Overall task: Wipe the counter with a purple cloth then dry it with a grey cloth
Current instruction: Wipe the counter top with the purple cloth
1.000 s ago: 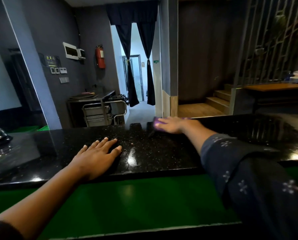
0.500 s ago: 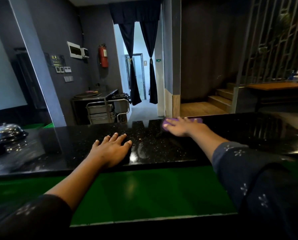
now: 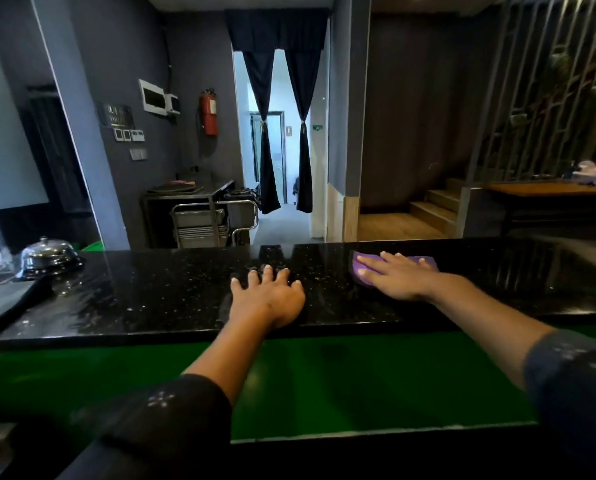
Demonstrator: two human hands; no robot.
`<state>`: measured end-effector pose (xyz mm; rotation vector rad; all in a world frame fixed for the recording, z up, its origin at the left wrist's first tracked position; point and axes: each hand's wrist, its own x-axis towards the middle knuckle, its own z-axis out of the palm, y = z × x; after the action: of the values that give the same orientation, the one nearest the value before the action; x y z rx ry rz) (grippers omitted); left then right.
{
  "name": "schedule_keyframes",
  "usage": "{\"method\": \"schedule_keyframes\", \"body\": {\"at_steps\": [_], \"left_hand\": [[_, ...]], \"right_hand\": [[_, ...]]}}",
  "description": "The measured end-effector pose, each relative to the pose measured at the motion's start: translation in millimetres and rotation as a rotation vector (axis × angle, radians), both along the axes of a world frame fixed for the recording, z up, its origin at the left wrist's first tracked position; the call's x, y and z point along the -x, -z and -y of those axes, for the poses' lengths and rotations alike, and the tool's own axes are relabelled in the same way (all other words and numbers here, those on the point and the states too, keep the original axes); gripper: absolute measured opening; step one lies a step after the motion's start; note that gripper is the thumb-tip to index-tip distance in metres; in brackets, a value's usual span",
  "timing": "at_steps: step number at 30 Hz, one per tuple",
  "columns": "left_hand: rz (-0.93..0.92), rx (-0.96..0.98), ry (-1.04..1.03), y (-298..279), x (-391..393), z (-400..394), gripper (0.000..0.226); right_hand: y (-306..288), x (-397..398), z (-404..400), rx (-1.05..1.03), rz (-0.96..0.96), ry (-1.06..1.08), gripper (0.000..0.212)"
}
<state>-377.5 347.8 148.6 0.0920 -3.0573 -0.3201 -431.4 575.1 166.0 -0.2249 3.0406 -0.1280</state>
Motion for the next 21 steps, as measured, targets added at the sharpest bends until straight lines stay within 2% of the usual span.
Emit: {"method": "schedule_keyframes", "body": {"at_steps": [4,8,9,12,14,18,21], "left_hand": [[0.012,-0.057,0.037,-4.9,1.5,5.4,0.058],[-0.052,-0.458,0.155,-22.9,-8.0,31.6,0.049],[-0.082,-0.460,0.180,-27.3,-12.6,48.9,0.048],[-0.146,-0.149,0.131,-28.1,-21.6,125.2,0.056],[-0.084,0.021,0.048,-23.4,-27.2,175.6,0.063],[0.044,0.050,-0.029,-14.2,-30.7,219.7,0.071],[0.030,0.058,-0.031,-9.8,-26.1,222.0,0.074]], "right_hand": [[-0.3,1.7,71.1,0.031,-0.005,-0.057,0.060],[2.9,-37.3,79.5,0.006,-0.011,-0.231,0.057],[2.7,-46.3,71.6,-0.001,-0.018,-0.255,0.056],[0.0,-57.0,50.7,-0.019,0.003,-0.226,0.055],[-1.3,-46.3,53.3,-0.019,0.013,-0.138,0.056],[-4.4,-5.8,100.4,0.014,0.005,0.074,0.061],[-5.3,3.2,157.2,0.027,-0.013,0.063,0.061]]}}
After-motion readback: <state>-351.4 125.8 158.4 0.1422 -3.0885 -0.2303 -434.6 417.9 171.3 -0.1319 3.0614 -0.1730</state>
